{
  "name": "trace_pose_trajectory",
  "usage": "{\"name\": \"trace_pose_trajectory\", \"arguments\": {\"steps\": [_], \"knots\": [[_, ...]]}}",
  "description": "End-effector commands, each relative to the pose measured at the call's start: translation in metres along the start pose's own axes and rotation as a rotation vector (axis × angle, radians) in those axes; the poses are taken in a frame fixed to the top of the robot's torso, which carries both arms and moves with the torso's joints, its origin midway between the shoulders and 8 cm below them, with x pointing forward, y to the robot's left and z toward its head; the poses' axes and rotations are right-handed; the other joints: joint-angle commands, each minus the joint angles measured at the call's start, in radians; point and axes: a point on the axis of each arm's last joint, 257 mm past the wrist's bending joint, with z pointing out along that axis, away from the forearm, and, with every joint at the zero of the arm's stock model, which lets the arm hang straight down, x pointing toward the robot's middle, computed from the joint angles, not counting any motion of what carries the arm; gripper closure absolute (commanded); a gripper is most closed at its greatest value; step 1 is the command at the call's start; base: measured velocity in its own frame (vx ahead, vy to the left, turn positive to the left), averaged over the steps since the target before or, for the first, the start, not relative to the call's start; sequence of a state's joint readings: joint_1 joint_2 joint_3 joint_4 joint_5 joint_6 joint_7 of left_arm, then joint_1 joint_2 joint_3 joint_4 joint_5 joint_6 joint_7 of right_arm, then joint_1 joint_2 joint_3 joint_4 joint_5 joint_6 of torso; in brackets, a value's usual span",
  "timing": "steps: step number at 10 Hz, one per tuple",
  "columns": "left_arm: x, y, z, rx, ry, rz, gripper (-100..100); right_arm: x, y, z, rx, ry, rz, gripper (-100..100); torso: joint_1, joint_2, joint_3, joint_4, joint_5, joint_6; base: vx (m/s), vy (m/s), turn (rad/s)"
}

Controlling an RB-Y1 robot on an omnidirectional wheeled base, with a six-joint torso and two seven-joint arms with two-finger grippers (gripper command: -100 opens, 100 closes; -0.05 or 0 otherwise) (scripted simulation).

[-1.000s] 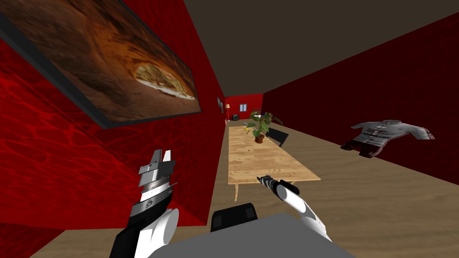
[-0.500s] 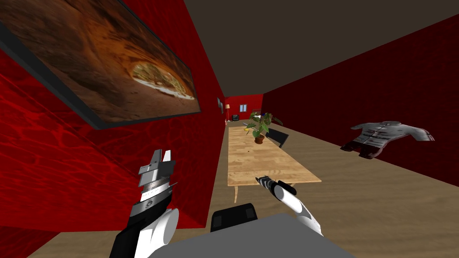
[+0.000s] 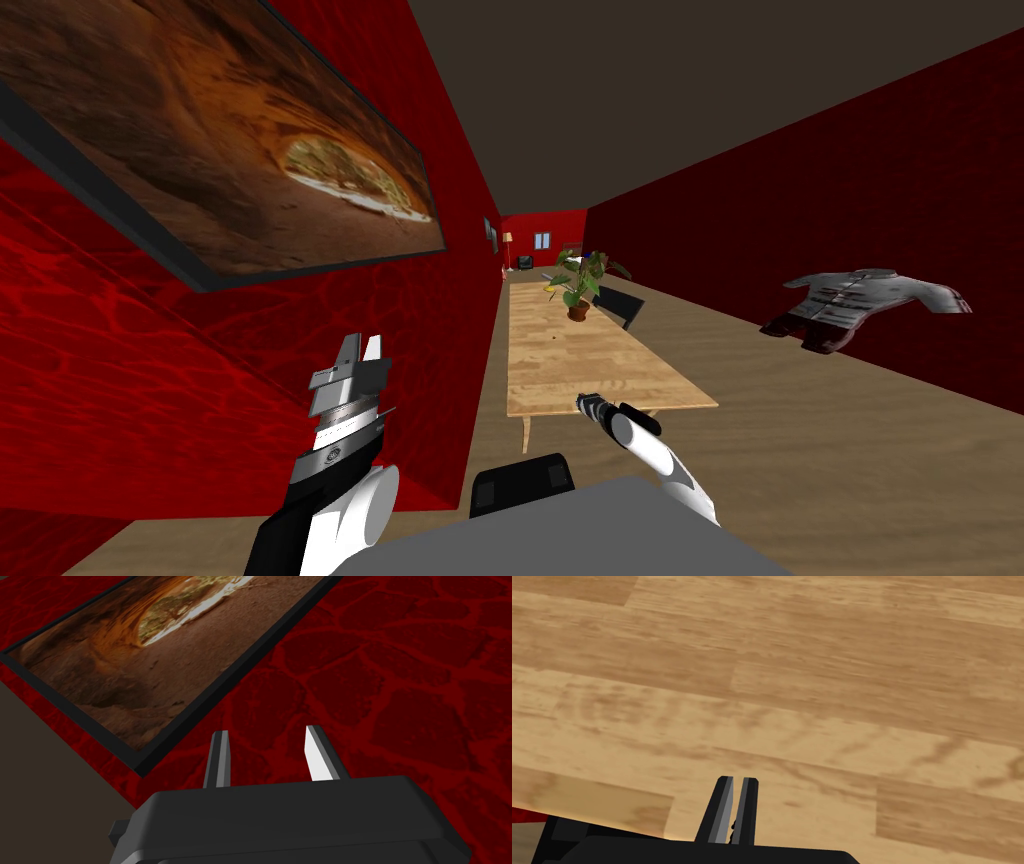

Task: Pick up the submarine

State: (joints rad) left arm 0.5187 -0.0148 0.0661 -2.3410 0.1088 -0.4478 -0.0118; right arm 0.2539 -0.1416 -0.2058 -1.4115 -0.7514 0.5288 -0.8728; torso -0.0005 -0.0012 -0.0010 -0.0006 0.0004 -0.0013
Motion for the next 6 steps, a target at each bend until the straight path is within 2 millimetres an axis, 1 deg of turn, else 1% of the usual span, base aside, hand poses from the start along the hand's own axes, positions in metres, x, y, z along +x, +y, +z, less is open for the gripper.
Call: {"name": "trace_pose_trajectory", "arguments": {"steps": [1, 2, 3, 4, 5, 6], "knots": [[0.000, 0.000, 0.000, 0.000, 0.000, 0.000, 0, 0.000, 0.000, 0.000, 0.000, 0.000, 0.000, 100, 0.000, 0.000, 0.000, 0.000, 0.000, 0.000, 0.000, 0.000, 0.000], [0.000, 0.000, 0.000, 0.000, 0.000, 0.000, 0, 0.000, 0.000, 0.000, 0.000, 0.000, 0.000, 0, 0.000, 0.000, 0.000, 0.000, 0.000, 0.000, 0.000, 0.000, 0.000], [0.000, 0.000, 0.000, 0.000, 0.000, 0.000, 0, 0.004, 0.009, -0.008, -0.001, -0.002, -0.006, 100, 0.000, 0.000, 0.000, 0.000, 0.000, 0.000, -0.043, 0.036, 0.009], [0.000, 0.000, 0.000, 0.000, 0.000, 0.000, 0, 0.005, 0.012, -0.011, -0.001, -0.002, -0.007, 100, 0.002, 0.002, 0.001, 0.000, 0.000, 0.000, -0.056, 0.053, -0.005], [0.000, 0.000, 0.000, 0.000, 0.000, 0.000, 0, 0.005, 0.011, -0.008, -0.003, 0.001, -0.007, 100, 0.003, 0.004, 0.002, 0.000, 0.000, 0.000, -0.023, 0.022, -0.012], [0.000, 0.000, 0.000, 0.000, 0.000, 0.000, 0, 0.005, 0.011, -0.009, -0.002, 0.000, -0.006, 0, 0.002, 0.002, 0.001, 0.000, 0.000, 0.000, -0.005, 0.004, -0.001]]}}
